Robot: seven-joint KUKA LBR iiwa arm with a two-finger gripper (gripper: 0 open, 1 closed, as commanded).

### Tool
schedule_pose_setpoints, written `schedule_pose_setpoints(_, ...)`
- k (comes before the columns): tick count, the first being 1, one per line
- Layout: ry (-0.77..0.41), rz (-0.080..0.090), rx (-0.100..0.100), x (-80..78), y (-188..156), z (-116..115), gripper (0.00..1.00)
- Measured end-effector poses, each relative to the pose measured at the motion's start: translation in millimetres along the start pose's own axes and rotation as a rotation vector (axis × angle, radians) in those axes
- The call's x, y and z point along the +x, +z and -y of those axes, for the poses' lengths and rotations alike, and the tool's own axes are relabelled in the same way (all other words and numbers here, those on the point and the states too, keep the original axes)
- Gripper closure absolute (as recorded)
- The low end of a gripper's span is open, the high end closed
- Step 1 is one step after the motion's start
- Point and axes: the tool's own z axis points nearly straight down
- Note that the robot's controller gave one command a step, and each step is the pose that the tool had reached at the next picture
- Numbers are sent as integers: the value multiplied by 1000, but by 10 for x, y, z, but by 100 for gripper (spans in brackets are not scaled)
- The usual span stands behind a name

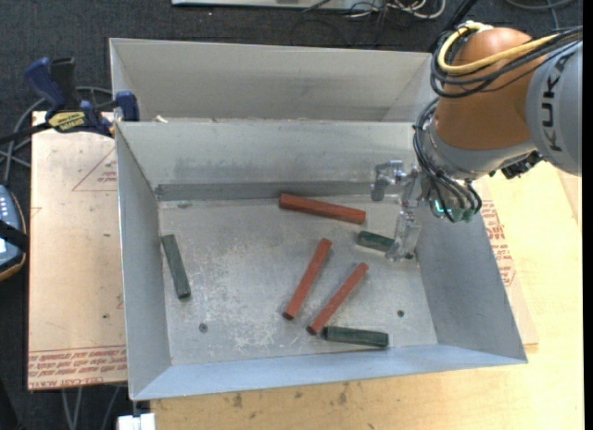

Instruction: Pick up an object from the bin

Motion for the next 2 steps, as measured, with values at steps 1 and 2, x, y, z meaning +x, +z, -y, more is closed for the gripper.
schedule_pose_setpoints(1,-28,-4,0,-222,1305,696,0)
schedule_pose_setpoints(2,-33,0,0,-236,1261,672,100)
